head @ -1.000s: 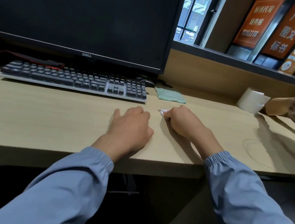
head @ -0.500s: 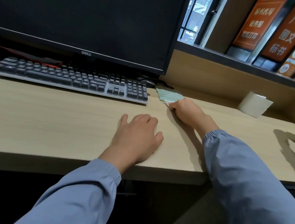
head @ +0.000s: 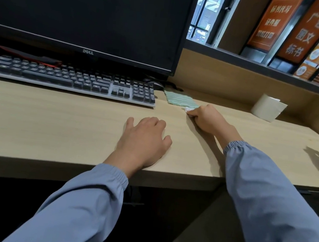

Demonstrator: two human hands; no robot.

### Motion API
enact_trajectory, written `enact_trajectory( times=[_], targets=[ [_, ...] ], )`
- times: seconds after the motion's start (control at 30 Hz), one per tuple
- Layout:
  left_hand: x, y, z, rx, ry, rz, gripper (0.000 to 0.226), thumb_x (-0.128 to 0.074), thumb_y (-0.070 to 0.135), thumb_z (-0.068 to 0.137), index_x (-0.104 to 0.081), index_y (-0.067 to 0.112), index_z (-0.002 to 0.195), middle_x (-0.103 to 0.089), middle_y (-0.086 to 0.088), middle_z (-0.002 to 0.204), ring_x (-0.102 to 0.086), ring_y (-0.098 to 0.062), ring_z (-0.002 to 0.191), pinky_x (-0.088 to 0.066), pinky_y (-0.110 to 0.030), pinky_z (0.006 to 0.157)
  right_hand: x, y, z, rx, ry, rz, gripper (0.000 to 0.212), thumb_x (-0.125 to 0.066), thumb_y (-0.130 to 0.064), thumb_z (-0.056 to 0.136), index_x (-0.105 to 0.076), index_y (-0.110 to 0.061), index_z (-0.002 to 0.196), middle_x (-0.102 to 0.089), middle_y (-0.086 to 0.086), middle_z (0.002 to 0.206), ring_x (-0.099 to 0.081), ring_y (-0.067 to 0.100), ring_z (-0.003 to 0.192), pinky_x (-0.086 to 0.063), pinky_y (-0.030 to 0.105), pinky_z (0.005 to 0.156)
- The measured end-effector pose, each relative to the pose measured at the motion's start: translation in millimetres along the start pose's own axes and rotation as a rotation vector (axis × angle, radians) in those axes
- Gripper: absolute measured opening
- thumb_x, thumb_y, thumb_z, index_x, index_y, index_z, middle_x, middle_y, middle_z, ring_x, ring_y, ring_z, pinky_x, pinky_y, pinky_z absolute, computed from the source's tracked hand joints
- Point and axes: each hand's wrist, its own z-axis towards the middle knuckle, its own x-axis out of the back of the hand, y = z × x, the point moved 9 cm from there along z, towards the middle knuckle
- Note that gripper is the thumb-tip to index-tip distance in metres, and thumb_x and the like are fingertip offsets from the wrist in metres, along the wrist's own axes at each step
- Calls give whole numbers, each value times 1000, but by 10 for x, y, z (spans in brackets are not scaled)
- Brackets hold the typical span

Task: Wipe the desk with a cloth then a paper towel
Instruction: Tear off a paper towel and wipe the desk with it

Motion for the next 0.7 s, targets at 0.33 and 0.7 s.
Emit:
enact_trajectory(
  times=[0.33, 0.7],
  targets=[
    [-6, 12, -26, -2, -16, 11, 47, -28, 46, 106, -48, 24, 143, -51, 3, 149, -44, -18, 139, -22, -57, 121, 132, -187, -799, 82, 13, 32, 43, -44, -8, 104, -68, -26, 134, -65, 7, 138, -66, 33, 112, -50, 34, 88],
    [-14, 32, -49, 0, -45, 6, 45, -27, 43, 106, -50, 22, 140, -52, 0, 149, -45, -21, 138, -19, -60, 123, 294, -375, -1925, 207, 98, 160, 37, -45, -21, 99, -70, -27, 125, -71, -1, 127, -73, 25, 101, -61, 38, 81]
  ],
)
